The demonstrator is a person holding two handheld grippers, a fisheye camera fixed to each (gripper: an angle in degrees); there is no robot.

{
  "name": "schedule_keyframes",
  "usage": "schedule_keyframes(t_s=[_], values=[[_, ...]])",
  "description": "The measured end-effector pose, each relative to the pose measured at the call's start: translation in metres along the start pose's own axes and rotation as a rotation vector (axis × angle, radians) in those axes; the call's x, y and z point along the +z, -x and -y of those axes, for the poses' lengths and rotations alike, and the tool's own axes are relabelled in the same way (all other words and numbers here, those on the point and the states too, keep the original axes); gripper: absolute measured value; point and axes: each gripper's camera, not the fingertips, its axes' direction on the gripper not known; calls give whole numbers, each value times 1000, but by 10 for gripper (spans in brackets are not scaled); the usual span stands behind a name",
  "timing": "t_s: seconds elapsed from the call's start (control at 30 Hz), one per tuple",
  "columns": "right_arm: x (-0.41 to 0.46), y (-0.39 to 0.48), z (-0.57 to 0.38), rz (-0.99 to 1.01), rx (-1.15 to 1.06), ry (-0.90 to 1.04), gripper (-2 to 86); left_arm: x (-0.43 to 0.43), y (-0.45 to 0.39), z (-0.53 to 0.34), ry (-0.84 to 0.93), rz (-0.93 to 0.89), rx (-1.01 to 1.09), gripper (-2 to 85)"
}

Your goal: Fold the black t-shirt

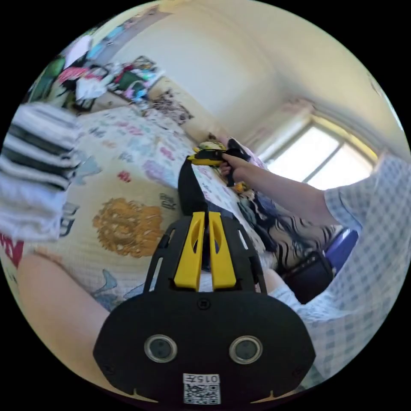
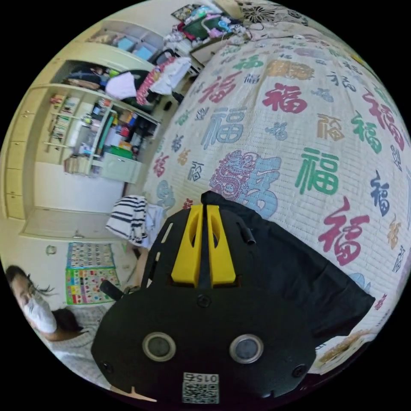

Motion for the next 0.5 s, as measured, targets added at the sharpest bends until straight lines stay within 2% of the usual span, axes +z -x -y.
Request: schedule_keyframes(t_s=[0.17, 0.37, 0.5], values=[[-102, -83, -81, 255, 22, -151, 1, 59, -104, 59, 108, -109, 244, -4], [-169, -196, -167, 332, 121, -279, 3, 179, -205, 112, 316, -168, 435, -3], [-182, -258, -203, 329, 211, -310, 3, 263, -260, 136, 460, -159, 550, -2]])
